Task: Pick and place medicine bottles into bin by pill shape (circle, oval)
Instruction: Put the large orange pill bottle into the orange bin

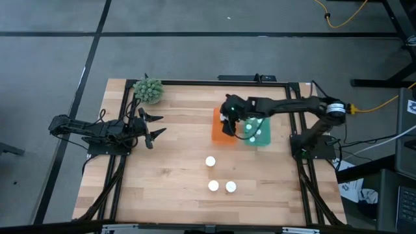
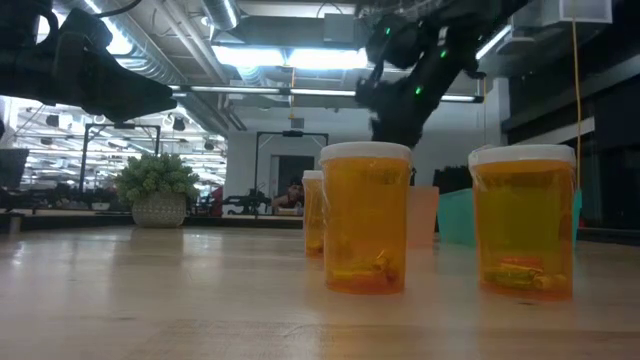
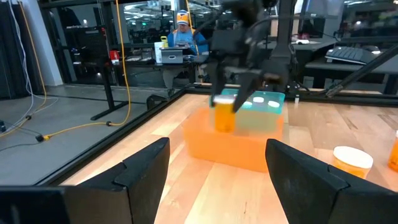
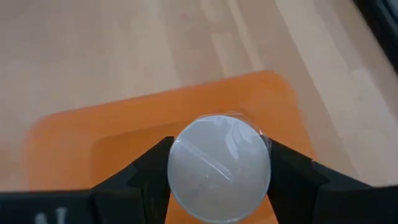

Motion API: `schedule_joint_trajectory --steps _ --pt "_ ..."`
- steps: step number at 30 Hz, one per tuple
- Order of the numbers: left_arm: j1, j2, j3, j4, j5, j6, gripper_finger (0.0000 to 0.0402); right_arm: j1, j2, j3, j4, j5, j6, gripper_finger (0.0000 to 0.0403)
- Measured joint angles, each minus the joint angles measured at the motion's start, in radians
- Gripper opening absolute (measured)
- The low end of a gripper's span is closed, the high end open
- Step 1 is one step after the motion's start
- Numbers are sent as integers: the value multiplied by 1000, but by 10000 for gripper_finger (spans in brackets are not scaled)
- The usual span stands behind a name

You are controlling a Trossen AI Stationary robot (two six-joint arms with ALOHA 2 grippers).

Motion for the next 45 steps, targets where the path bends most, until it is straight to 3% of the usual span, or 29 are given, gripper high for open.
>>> schedule_joint_trajectory --steps 7,13,19,27,31,36,41,45 --pt "0 0 0 0 0 0 257 -70 104 0 89 -81 -14 209" --pt "0 0 0 0 0 0 257 -72 123 0 96 -81 -11 229" --pt "0 0 0 0 0 1 257 -72 78 0 92 -79 -3 269" --pt "0 0 0 0 2 1 257 -53 -74 0 19 -75 47 276" --pt "0 0 0 0 2 1 257 28 -193 0 -72 -76 55 276" --pt "0 0 0 0 2 1 257 227 -302 2 -115 -76 68 277" --pt "0 0 0 0 3 0 257 447 -326 2 -208 -80 84 277" --pt "0 0 0 0 3 0 257 580 -307 2 -295 -76 196 277"
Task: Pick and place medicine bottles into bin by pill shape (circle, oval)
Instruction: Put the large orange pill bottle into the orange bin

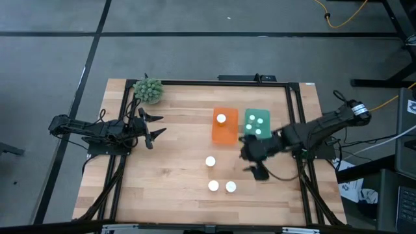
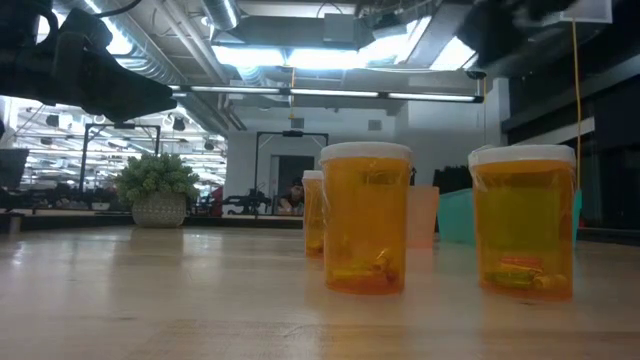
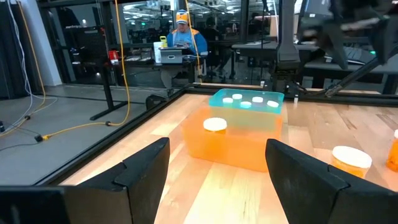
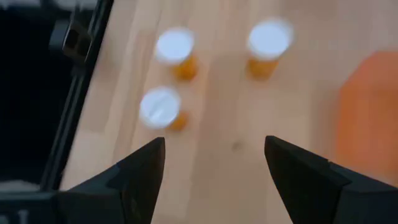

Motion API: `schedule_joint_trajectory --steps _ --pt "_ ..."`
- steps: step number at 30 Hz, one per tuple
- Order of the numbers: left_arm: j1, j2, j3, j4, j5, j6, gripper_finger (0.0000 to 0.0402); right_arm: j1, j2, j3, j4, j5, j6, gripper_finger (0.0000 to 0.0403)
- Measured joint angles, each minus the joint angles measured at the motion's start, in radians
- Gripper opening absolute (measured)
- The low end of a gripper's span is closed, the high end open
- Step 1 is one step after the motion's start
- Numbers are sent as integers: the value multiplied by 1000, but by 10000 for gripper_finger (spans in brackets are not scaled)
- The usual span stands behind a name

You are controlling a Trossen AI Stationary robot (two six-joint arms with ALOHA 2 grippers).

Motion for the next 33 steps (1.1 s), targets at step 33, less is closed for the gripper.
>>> schedule_joint_trajectory --steps 33 --pt "0 0 0 0 1 8 257 152 419 -1 224 41 -207 277"
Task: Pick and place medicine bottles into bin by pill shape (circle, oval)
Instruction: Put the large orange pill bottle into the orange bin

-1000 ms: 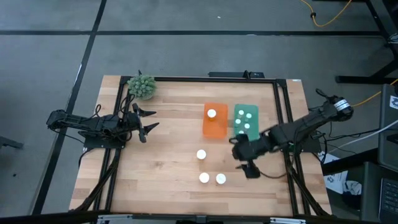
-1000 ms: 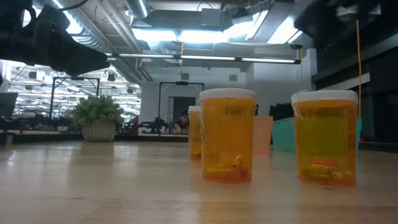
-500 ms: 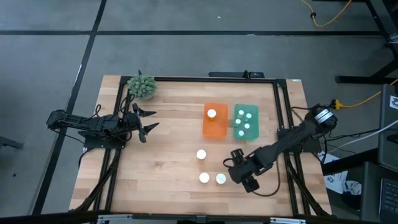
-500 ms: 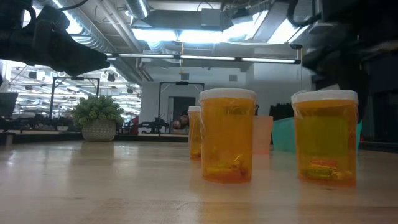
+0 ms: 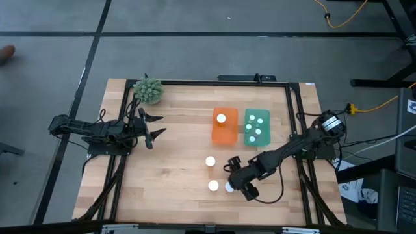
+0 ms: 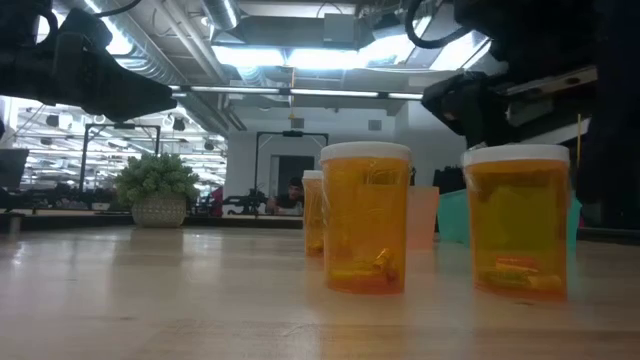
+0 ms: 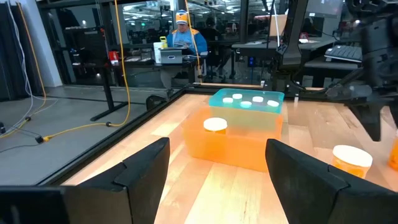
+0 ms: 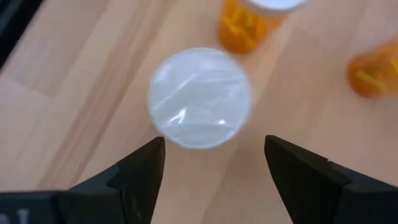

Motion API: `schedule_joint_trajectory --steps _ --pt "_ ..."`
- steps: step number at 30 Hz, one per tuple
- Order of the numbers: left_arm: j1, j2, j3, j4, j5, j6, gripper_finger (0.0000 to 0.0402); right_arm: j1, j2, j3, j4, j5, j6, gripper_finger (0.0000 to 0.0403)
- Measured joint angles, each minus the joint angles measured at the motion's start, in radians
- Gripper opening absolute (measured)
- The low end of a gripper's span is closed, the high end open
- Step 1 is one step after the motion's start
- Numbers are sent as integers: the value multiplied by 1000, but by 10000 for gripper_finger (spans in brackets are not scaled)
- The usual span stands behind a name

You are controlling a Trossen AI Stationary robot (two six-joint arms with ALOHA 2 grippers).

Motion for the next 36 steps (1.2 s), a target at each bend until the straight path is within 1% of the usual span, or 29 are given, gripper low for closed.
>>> schedule_joint_trajectory --steps 6,16,21,30,36 --pt "0 0 0 0 0 0 257 1 32 0 44 -46 -53 277" --pt "0 0 0 0 0 0 257 -13 44 0 106 -45 -117 277" --pt "0 0 0 0 0 0 257 -13 43 0 153 -44 -183 277" --pt "0 0 0 0 0 -2 257 -13 43 0 166 -49 -184 277" --pt "0 0 0 0 0 -3 257 -13 43 0 166 -52 -209 257"
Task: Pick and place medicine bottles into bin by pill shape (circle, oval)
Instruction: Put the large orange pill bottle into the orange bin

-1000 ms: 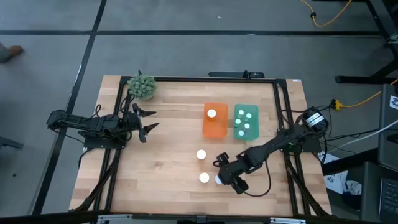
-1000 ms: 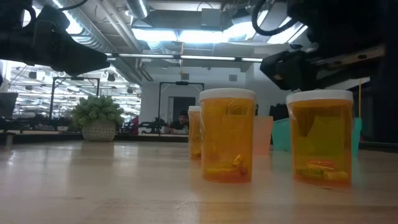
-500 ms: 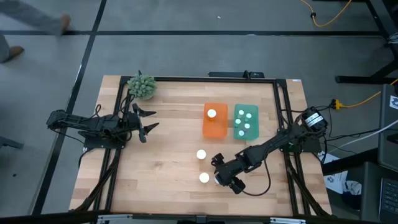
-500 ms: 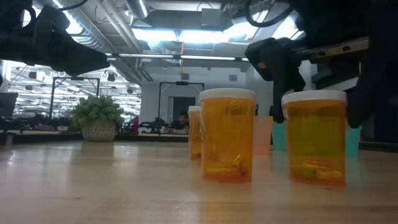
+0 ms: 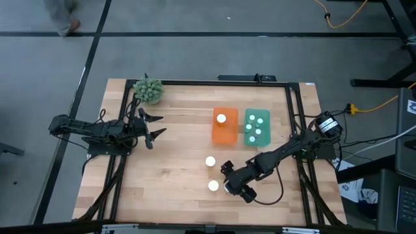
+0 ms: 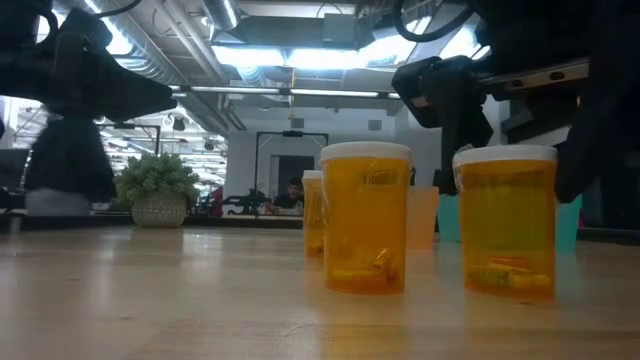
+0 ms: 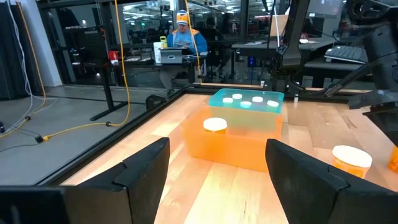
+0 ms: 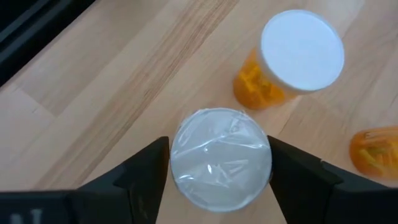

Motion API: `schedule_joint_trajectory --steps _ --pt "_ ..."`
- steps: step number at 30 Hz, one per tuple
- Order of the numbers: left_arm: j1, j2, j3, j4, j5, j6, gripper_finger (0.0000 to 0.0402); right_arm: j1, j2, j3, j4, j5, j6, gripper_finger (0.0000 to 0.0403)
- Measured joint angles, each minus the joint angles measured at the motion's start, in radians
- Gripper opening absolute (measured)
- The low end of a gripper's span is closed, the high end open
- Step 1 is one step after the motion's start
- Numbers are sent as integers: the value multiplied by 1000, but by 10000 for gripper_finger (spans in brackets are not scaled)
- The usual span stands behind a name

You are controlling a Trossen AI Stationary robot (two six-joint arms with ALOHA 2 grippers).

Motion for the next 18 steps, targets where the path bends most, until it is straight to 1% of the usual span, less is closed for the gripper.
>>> schedule_joint_trajectory --steps 7,12,15,18 --pt "0 0 0 0 0 -4 257 0 0 0 -2 1 -2 208" --pt "0 0 0 0 0 -4 257 -12 -19 0 -31 8 36 207" --pt "0 0 0 0 0 -4 257 -19 -62 1 -45 9 59 207" --pt "0 0 0 0 0 -4 257 -20 -120 32 -117 26 72 207"
